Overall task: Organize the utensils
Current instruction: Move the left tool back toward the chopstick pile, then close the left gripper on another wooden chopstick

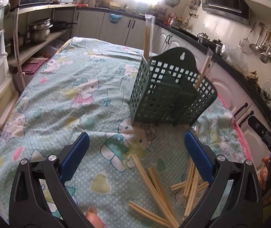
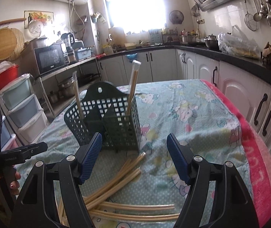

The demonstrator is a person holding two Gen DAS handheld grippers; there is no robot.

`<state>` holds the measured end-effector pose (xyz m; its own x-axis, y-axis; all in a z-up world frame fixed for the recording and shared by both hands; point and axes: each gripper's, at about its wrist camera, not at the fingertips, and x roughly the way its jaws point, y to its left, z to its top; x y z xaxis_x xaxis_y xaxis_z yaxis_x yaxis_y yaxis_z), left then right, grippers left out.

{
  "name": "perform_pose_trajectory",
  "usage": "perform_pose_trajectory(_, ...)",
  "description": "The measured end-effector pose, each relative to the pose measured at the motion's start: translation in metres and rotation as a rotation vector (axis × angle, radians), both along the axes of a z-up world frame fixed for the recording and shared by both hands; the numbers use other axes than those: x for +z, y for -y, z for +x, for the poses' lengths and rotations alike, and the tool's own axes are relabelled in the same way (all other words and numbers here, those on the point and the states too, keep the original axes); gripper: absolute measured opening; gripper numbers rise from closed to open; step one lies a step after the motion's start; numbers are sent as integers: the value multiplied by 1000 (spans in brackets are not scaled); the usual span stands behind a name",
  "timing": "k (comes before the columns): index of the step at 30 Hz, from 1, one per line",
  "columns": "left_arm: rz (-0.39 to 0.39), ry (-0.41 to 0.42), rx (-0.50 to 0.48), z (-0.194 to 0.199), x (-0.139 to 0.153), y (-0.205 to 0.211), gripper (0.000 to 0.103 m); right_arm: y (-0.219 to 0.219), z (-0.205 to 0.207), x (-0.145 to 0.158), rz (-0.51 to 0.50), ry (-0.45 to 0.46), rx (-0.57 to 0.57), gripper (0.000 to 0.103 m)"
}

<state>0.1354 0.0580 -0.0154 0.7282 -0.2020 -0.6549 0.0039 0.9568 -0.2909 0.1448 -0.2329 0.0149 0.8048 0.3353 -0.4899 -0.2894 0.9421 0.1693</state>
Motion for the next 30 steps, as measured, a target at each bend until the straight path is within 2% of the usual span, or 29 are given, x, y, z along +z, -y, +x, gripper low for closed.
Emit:
perform_pose_trajectory(15, 7, -66, -16, 4, -28, 7, 92, -12, 4, -28, -26, -94, 39, 68)
perform_pose_trajectory(20, -25, -104, -18, 7, -40, 4, 92, -14, 12, -40, -37, -141, 40, 68)
perform_pose_trajectory(22, -28, -116, -23, 8, -44, 3, 84, -15, 14, -43, -42, -156, 38, 67)
perform_pose_trajectory(23, -28, -121, -25, 9, -46, 3, 76, -16, 15, -45, -44, -165, 38, 66)
perform_pose_trajectory(28, -63, -152, -55, 13, -53, 4, 55, -17, 22, -54, -57, -208, 38, 52)
perform_pose_trajectory(30, -90, -167, -69, 15, -55, 4, 43, -17, 27, -59, -63, -232, 37, 48)
